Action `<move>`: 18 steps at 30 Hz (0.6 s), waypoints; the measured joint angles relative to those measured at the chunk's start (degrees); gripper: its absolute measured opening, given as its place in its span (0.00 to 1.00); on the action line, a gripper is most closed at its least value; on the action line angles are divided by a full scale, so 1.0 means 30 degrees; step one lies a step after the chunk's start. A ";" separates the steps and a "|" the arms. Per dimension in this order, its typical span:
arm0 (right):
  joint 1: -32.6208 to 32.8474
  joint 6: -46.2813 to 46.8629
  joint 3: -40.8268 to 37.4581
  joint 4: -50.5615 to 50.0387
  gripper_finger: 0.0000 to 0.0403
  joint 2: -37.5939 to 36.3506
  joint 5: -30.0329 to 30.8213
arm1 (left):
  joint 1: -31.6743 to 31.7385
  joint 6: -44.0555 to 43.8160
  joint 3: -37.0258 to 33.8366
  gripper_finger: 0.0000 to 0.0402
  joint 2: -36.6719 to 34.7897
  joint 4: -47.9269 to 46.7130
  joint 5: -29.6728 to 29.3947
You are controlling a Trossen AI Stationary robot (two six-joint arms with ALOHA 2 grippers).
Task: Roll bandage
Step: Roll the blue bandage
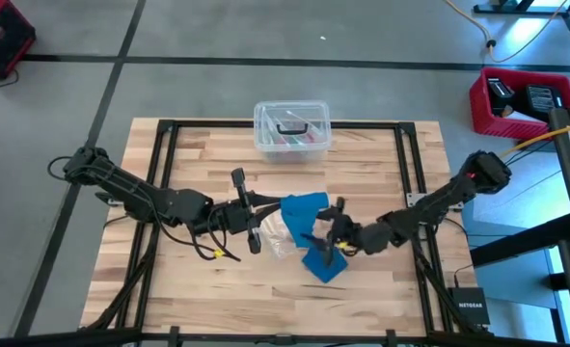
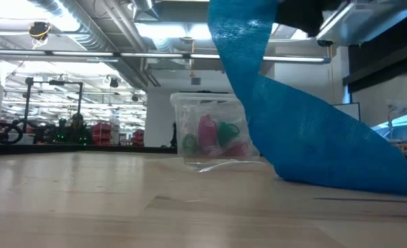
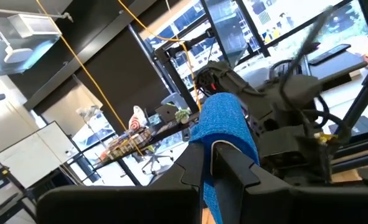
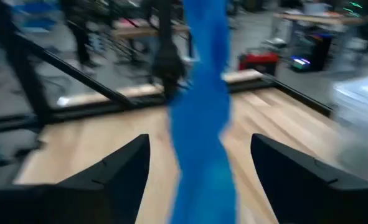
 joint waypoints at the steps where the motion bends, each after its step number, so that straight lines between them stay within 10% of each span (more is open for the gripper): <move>1: -0.0235 -0.0488 0.0006 0.0876 0.70 0.0288 -0.0646 | 0.0029 -0.0007 0.0000 0.03 0.0000 -0.0017 0.0007; 7: -0.1496 -0.3181 0.0007 0.4528 0.63 0.1627 -0.1230 | 0.0027 -0.0227 -0.0007 0.03 0.0007 -0.0133 0.0015; 18: -0.2557 -0.6071 0.0007 0.5776 0.03 0.2023 -0.5442 | -0.0687 0.0657 0.0688 0.03 0.0029 0.0852 0.0141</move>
